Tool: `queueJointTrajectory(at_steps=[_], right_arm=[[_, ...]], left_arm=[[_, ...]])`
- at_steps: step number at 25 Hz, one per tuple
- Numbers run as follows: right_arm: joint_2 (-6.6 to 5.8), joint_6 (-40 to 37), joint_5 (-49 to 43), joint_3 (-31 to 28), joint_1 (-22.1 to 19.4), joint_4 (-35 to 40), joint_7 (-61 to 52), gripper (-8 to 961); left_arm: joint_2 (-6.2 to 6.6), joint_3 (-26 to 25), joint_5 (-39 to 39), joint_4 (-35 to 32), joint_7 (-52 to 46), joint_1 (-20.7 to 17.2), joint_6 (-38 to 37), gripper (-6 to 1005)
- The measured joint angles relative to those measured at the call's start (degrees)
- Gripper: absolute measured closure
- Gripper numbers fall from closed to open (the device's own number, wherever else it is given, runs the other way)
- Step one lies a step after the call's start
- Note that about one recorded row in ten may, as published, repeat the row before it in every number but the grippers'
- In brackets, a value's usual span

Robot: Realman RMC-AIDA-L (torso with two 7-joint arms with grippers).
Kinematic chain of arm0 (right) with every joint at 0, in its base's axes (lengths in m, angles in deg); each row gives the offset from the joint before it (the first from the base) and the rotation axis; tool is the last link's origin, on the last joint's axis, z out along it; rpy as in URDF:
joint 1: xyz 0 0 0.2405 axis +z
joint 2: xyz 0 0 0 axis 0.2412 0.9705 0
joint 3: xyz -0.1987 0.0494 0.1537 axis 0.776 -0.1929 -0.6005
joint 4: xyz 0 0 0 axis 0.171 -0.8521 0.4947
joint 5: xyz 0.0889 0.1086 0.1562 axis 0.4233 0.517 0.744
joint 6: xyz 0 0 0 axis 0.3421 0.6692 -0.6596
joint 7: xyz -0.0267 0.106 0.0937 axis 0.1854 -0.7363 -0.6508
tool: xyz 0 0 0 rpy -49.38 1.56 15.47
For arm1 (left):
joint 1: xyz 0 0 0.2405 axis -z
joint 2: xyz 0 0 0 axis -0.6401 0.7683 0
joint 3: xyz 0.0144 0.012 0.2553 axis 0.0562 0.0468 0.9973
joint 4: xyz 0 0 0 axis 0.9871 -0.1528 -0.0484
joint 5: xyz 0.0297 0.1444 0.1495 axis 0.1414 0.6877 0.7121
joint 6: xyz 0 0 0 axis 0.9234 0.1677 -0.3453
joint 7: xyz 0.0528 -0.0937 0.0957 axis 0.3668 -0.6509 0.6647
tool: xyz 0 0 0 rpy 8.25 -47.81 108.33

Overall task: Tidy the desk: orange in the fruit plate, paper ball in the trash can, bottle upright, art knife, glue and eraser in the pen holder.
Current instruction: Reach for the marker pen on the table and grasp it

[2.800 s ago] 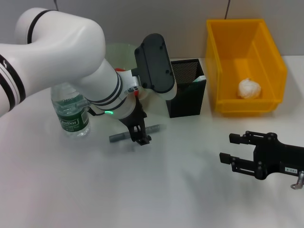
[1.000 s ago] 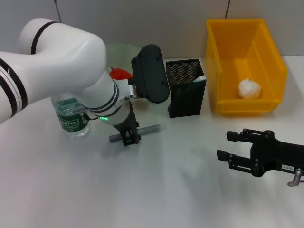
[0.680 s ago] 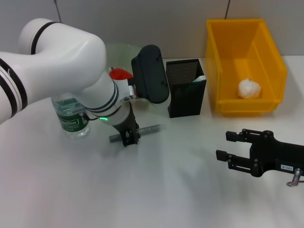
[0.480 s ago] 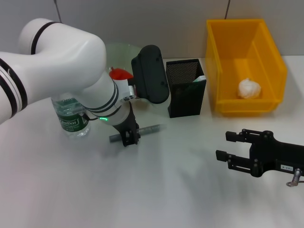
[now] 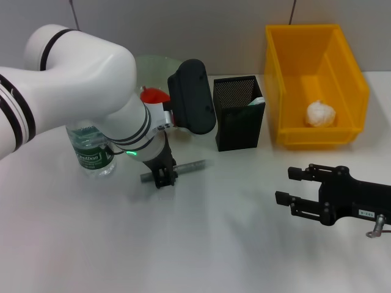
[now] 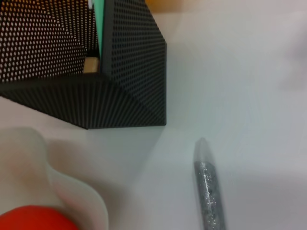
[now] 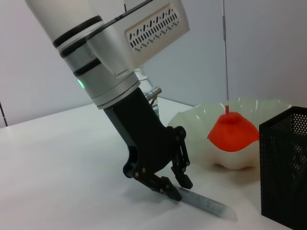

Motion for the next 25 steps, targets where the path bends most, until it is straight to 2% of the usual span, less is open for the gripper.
queueJointTrajectory(at_steps=[25], right_arm=[[0.0,0.0,0.0,-0.1,1.1,-1.0,0.0,326]], left_arm=[[0.0,0.1,1.0,0.5,-0.1,0.0,-0.4,857]])
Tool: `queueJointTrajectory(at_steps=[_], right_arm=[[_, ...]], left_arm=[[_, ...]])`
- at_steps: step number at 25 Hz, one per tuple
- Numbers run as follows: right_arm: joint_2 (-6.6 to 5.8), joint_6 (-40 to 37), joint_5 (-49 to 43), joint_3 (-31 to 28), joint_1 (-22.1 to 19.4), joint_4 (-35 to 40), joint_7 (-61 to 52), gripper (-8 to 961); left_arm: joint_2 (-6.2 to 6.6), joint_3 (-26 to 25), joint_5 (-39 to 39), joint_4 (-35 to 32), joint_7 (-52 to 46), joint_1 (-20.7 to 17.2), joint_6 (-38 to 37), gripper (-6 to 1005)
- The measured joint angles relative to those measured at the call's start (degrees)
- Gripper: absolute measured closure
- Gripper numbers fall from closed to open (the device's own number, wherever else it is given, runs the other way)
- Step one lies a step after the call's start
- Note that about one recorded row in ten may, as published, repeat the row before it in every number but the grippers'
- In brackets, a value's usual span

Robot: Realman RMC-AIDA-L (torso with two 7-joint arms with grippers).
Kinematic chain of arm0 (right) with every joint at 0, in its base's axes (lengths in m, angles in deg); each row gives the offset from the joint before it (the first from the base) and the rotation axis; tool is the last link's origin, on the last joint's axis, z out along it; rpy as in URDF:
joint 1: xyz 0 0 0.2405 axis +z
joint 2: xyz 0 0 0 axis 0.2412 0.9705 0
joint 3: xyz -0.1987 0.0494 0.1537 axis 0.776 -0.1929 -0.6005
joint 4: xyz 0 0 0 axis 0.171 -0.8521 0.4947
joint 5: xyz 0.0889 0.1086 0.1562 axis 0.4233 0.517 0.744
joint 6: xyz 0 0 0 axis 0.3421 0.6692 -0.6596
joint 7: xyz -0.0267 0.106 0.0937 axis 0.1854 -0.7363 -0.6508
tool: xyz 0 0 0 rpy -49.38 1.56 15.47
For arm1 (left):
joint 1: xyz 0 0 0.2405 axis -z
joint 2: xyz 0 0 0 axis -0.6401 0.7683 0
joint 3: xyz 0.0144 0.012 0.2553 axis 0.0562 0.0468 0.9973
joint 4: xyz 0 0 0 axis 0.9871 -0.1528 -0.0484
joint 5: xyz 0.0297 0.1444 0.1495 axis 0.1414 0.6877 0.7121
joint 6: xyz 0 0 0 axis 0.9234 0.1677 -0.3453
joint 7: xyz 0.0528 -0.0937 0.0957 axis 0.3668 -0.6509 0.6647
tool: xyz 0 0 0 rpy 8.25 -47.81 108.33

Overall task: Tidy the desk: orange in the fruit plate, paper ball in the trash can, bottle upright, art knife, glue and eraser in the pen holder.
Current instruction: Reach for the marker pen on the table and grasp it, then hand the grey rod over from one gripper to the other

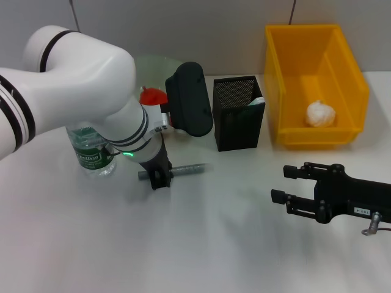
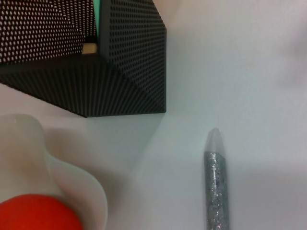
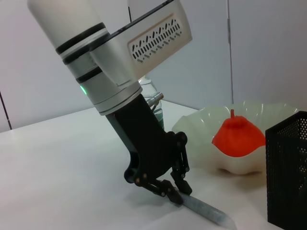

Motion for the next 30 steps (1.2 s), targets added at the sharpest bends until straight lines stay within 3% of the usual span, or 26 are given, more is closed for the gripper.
queueJointTrajectory(at_steps=[23,30], right_arm=[[0.08,0.0,0.2,0.0,0.5,-0.5,0.0,327],[0.05,0.0,0.9,-0.5,0.5,-0.5,0.0,327]], left_arm=[[0.0,0.1,1.1,-1.2,-0.6,-0.2,-1.4,861],[0.01,-4.1,0.6,-6.5,0.0,-1.7,-5.2,865]])
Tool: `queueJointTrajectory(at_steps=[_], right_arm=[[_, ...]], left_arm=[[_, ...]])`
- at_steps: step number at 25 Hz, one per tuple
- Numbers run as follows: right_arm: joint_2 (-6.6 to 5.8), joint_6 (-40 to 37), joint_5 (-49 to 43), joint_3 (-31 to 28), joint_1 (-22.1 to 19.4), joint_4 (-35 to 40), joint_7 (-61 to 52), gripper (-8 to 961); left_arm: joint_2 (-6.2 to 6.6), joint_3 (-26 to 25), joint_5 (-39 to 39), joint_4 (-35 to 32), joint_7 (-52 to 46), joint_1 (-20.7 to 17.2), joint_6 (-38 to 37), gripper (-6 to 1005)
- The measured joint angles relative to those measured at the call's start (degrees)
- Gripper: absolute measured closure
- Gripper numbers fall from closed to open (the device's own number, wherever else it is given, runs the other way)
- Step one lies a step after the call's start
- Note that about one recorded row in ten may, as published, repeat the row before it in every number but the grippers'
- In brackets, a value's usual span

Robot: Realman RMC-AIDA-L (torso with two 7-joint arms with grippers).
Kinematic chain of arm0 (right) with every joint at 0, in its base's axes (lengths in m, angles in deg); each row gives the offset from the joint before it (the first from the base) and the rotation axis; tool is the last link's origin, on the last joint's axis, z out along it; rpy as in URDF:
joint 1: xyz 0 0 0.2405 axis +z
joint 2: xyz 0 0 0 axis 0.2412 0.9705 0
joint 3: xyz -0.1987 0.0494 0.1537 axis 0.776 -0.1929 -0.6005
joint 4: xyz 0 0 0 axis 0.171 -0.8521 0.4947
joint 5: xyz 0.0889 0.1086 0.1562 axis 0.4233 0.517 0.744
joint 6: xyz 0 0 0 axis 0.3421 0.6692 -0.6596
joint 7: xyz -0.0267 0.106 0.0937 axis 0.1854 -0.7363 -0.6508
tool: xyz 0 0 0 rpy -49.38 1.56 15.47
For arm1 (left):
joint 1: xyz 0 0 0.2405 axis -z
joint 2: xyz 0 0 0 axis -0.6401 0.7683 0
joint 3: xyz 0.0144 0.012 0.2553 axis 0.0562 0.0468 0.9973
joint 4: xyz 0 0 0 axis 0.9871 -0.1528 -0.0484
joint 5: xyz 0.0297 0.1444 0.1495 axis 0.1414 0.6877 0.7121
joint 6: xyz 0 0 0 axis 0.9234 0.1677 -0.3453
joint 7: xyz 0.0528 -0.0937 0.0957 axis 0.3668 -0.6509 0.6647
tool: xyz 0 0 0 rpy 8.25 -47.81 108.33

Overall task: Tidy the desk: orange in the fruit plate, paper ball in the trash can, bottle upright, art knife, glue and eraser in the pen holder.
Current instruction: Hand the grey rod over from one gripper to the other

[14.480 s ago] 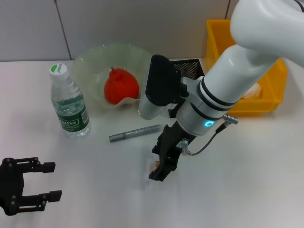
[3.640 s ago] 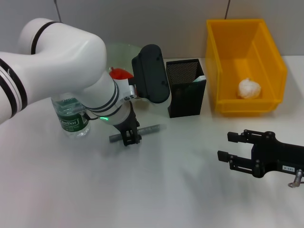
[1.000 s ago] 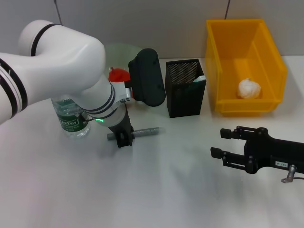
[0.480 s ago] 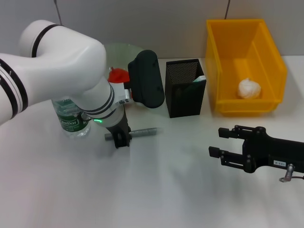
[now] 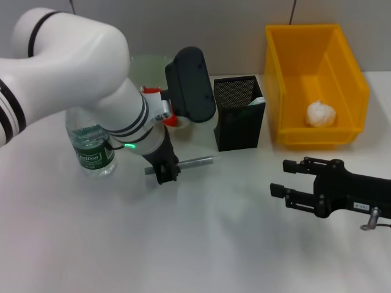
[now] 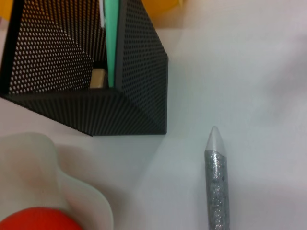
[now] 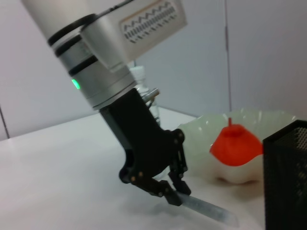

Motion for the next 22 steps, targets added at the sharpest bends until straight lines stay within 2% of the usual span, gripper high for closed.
queueJointTrajectory(at_steps=[7,8,16,19,22], right_arm=[[-0.24,-1.1,0.8,-2.9,0.0,0.0,-0.6,327],[-0.26,-1.1,0.8,-3.0,0.0,0.0,-0.7,327],[-0.38,-1.4,0.8,-3.0,0.0,0.0,-1.9,332],[-0.69,-2.5,0.8,-3.0,-0.1,0.0,-3.6,339],[-1.48,-4.4,0.5,-2.9,-0.2,0.2,-6.2,345]], left_arm=[[0.23,-4.0,-1.3,-3.2,1.0,-1.0,-3.7,864],[0.31,-6.1,-3.7,-3.7,3.0,-1.2,-5.3,865],[0.44,-13.5,-9.9,-3.8,8.6,-1.2,-9.9,868],[0.5,-18.6,-13.0,-3.6,11.7,-1.3,-13.4,870],[0.52,-20.7,-14.1,-3.5,13.1,-1.5,-15.3,869]])
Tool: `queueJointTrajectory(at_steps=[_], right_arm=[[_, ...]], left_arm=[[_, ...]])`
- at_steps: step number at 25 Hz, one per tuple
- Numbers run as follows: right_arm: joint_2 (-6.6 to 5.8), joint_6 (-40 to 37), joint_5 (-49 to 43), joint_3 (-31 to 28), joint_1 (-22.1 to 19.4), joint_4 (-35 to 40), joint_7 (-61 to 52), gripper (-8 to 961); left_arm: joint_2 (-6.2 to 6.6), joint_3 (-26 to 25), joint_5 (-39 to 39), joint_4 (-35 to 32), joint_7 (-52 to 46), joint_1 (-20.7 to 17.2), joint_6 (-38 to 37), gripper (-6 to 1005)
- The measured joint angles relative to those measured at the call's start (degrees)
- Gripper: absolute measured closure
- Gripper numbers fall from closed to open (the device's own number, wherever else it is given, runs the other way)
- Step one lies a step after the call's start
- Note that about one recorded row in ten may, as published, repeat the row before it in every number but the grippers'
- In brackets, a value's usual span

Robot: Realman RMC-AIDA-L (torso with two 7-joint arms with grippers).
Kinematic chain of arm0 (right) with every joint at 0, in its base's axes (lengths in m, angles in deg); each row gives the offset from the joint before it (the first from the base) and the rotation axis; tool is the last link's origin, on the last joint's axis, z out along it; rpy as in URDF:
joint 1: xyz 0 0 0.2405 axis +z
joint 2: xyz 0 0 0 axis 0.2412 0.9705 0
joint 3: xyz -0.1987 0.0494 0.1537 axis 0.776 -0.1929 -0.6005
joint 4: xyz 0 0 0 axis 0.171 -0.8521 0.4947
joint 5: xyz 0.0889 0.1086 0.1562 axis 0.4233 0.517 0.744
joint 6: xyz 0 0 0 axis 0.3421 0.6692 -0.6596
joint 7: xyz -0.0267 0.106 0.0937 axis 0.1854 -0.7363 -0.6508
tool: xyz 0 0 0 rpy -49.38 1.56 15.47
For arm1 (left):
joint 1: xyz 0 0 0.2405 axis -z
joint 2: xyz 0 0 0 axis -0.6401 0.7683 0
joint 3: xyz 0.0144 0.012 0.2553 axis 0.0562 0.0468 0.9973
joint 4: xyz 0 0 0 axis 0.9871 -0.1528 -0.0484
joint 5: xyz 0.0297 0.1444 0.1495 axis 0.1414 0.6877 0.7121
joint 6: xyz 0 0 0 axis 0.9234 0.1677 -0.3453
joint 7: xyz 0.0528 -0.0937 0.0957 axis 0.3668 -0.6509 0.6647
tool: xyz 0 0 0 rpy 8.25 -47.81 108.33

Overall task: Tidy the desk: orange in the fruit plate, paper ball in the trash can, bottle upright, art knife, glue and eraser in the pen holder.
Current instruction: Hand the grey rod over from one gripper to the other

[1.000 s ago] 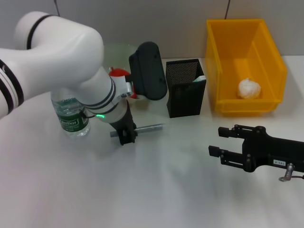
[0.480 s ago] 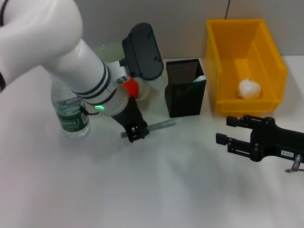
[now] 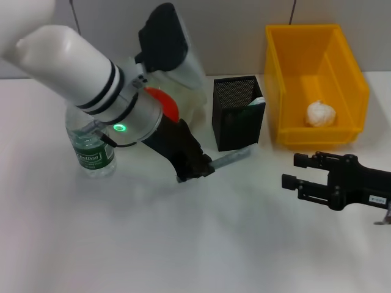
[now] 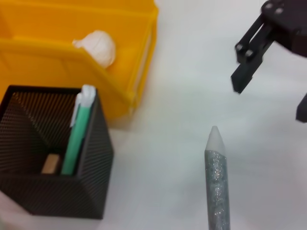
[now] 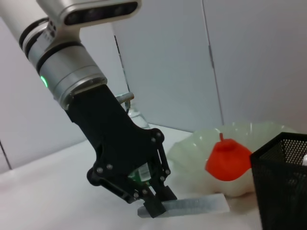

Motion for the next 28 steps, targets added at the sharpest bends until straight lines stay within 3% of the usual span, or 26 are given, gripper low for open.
queueJointTrajectory(at_steps=[4,7,10,13,16,17,21,28], right_arm=[[-2.28,-4.5,-0.1,0.1,0.0,-0.1,-4.7,354],[-2.86,-6.3,0.1,-0.7,-0.4,-0.1,-5.6,360],[-3.04,-7.9,0.1,-2.5,-0.7,-0.1,-5.8,366],[-3.13,-9.3,0.0,-3.8,-0.8,-0.1,-5.8,373],[-3.54,-12.2,0.1,-5.7,-0.8,-0.2,-5.8,379],[-3.63,-12.9,0.2,-6.1,-0.8,-0.2,-5.8,381],[-3.76,-15.2,0.2,-7.0,-0.2,-0.2,-5.9,390],[-3.82,-18.2,0.3,-7.4,1.5,-0.2,-6.6,405]], left_arm=[[0.07,-4.9,-3.1,0.2,2.8,-1.1,-3.7,869],[0.16,-7.0,-5.8,0.4,4.4,-2.1,-5.3,869],[0.28,-9.3,-11.6,0.5,6.8,-4.6,-7.3,870],[0.3,-9.6,-13.8,0.5,7.8,-5.7,-8.0,870],[0.36,-9.9,-18.9,0.6,10.1,-7.9,-9.4,870],[0.36,-9.9,-23.8,0.9,12.2,-10.1,-10.6,870],[0.36,-10.1,-28.6,2.3,14.9,-12.0,-11.4,869],[0.2,-10.5,-36.1,10.6,23.0,-13.7,-12.0,869]])
